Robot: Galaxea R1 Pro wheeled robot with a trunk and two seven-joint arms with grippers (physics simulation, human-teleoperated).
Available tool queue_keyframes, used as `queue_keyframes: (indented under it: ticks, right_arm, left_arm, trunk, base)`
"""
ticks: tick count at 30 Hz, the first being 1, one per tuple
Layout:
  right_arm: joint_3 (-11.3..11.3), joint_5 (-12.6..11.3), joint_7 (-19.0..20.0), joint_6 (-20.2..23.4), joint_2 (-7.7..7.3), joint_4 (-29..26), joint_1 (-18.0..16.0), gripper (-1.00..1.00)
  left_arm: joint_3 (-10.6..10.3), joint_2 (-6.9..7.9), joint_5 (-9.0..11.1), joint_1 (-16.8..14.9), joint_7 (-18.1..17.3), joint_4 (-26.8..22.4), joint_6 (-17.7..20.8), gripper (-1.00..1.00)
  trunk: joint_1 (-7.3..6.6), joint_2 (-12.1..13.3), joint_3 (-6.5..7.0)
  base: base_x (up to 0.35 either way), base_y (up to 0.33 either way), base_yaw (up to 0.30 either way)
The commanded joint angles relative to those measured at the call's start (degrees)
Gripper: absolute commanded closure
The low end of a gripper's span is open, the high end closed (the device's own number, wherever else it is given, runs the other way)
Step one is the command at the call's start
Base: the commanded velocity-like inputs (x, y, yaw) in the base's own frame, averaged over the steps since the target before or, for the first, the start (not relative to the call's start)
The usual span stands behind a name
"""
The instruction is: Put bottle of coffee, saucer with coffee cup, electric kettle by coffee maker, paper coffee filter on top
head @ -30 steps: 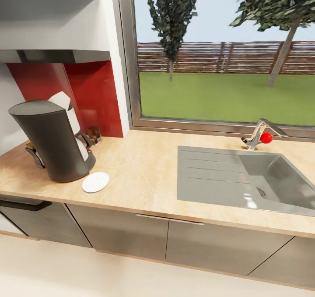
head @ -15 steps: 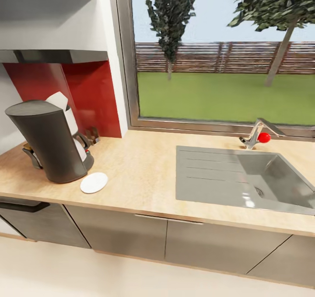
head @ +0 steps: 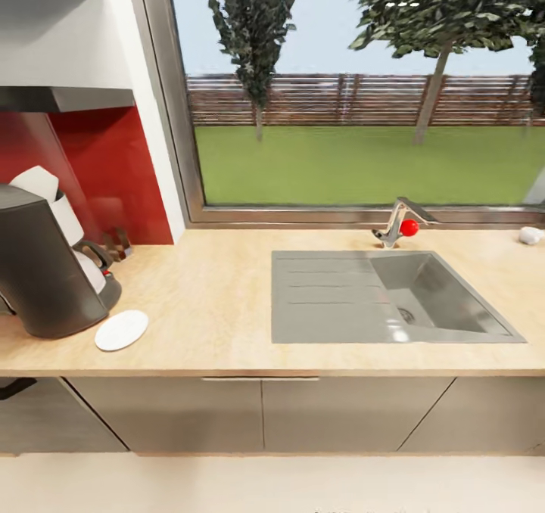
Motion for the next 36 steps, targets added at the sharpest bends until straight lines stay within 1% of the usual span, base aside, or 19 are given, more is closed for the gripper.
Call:
queue_keyframes:
  ticks: [1, 2, 4, 5, 6, 7, 8, 9, 10, 12, 15, 33, 36]
  right_arm:
    - [-5.2, 5.8, -0.2, -0.1, -0.02, 0.0, 0.0, -1.00]
    - [-7.8, 9.1, -0.2, -0.1, -0.03, 0.1, 0.0, -1.00]
    - [-18.9, 24.1, -0.2, -0.2, -0.09, 0.2, 0.0, -1.00]
    - [-23.5, 29.8, -0.2, -0.2, -0.12, 0.2, 0.1, -1.00]
    - [-27.2, 33.8, -0.2, -0.2, -0.15, 0.2, 0.2, -1.00]
    - [-30.0, 36.4, -0.2, -0.2, -0.21, 0.2, 0.2, -1.00]
    - [-31.0, 37.3, -0.3, -0.2, -0.24, 0.2, 0.2, -1.00]
    - [-32.9, 39.0, -0.3, -0.2, -0.31, 0.2, 0.4, -1.00]
    - [-33.6, 39.7, -0.3, -0.2, -0.36, 0.2, 0.4, -1.00]
    - [-34.3, 40.3, -0.3, -0.2, -0.41, 0.2, 0.5, -1.00]
    - [-34.8, 40.8, -0.3, -0.3, -0.50, 0.2, 0.6, -1.00]
    - [-35.2, 40.7, -0.4, -1.0, -0.48, -0.1, 0.7, -1.00]
    - [-35.2, 40.7, -0.4, -1.0, -0.59, -0.1, 0.6, -1.00]
  left_arm:
    - [0.3, -0.02, 0.3, 0.0, -0.1, -0.1, -0.2, -1.00]
    - [0.3, -0.02, 0.3, 0.0, -0.1, -0.1, -0.2, -1.00]
    - [0.3, -0.02, 0.3, 0.0, -0.1, -0.1, -0.2, -1.00]
    - [0.3, -0.02, 0.3, 0.0, -0.1, -0.1, -0.2, -1.00]
    - [0.3, -0.02, 0.3, 0.0, -0.1, -0.1, -0.2, -1.00]
    - [0.3, -0.02, 0.3, 0.0, -0.1, -0.1, -0.2, -1.00]
    - [0.3, -0.02, 0.3, 0.0, -0.1, -0.1, -0.2, -1.00]
    - [0.3, -0.02, 0.3, 0.0, -0.1, -0.1, -0.2, -1.00]
    - [0.3, -0.02, 0.3, 0.0, -0.1, -0.1, -0.2, -1.00]
    - [0.3, -0.02, 0.3, 0.0, -0.1, -0.1, -0.2, -1.00]
    - [0.3, -0.02, 0.3, 0.0, -0.1, -0.1, -0.2, -1.00]
    - [0.3, -0.02, 0.3, 0.0, -0.1, -0.1, -0.2, -1.00]
    - [0.1, -0.37, 0.1, 0.0, -0.1, -0.8, -0.3, -1.00]
  trunk:
    - [0.01, -0.1, -0.04]
    - [0.01, -0.1, -0.02]
    - [0.01, -0.1, 0.00]
    - [0.01, -0.1, 0.00]
    - [0.01, -0.1, 0.00]
    - [0.01, -0.1, 0.00]
    - [0.01, -0.1, 0.01]
    - [0.01, -0.1, 0.01]
    - [0.01, -0.1, 0.01]
    - [0.01, -0.1, 0.01]
    - [0.01, -0.1, 0.01]
    - [0.01, -0.1, 0.01]
    - [0.01, -0.1, 0.01]
  base:
    - [0.000, 0.000, -0.294]
    - [0.000, 0.000, -0.294]
    - [0.000, 0.000, -0.293]
    - [0.000, 0.000, -0.292]
    - [0.000, 0.000, -0.292]
    - [0.000, 0.000, -0.292]
    - [0.000, 0.000, -0.292]
    - [0.000, 0.000, -0.292]
    - [0.000, 0.000, -0.292]
    - [0.000, 0.000, -0.291]
    - [0.000, 0.000, -0.290]
    - [0.000, 0.000, -0.286]
    - [0.000, 0.000, -0.285]
